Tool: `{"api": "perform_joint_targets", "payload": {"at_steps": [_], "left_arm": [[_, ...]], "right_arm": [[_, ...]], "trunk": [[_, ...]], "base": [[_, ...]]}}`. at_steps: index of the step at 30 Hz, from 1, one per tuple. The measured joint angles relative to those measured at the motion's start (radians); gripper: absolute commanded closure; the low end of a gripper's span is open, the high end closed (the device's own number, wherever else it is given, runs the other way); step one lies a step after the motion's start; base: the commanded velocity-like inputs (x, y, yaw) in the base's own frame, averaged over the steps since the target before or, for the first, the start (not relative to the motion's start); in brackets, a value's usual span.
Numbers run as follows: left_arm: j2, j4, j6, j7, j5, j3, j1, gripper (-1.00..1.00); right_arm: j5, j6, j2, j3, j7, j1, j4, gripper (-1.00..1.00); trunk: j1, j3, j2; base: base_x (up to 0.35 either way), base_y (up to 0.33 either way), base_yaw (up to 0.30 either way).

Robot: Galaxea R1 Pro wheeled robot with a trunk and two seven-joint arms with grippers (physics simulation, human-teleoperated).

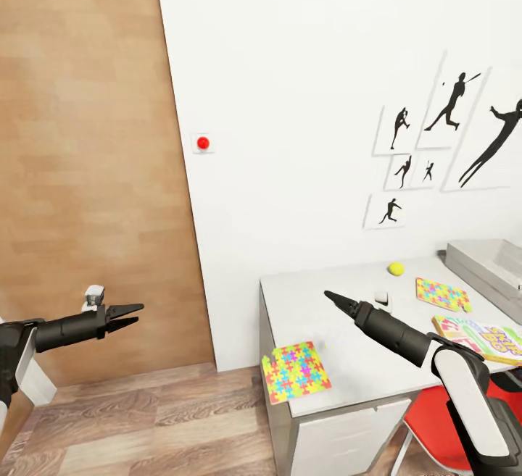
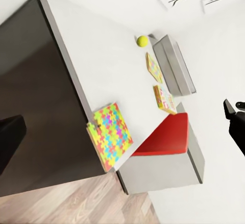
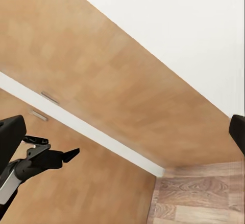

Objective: Put all the toys in the child's room - the three board games (two on the bed and one on the table), the two jigsaw puzzles on the table, and the tennis ball on the table - inside the toy box on the table in the child's room.

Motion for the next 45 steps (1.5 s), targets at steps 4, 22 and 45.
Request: {"api": "perform_joint_targets", "payload": {"at_steps": [4,22,45], "left_arm": [[0.000,0.000,0.000,0.000,0.000,0.000,0.000,-1.00],[-0.001,0.001,0.002,0.001,0.000,0.001,0.000,-1.00],[-0.006,0.005,0.004,0.025,-0.003,-0.004,0.000,-1.00]], "right_arm": [[0.000,0.000,0.001,0.001,0.001,0.000,0.000,-1.00],[0.002,0.000,0.005,0.002,0.000,0.000,0.000,-1.00],[0.002,-0.002,0.010,0.005,0.000,0.000,0.000,-1.00]], "trunk": [[0.000,0.005,0.000],[0.000,0.026,0.000],[0.000,0.026,0.000]], "base": [[0.027,-0.081,-0.117],[0.031,-0.131,-0.030],[0.004,-0.115,0.000]]}}
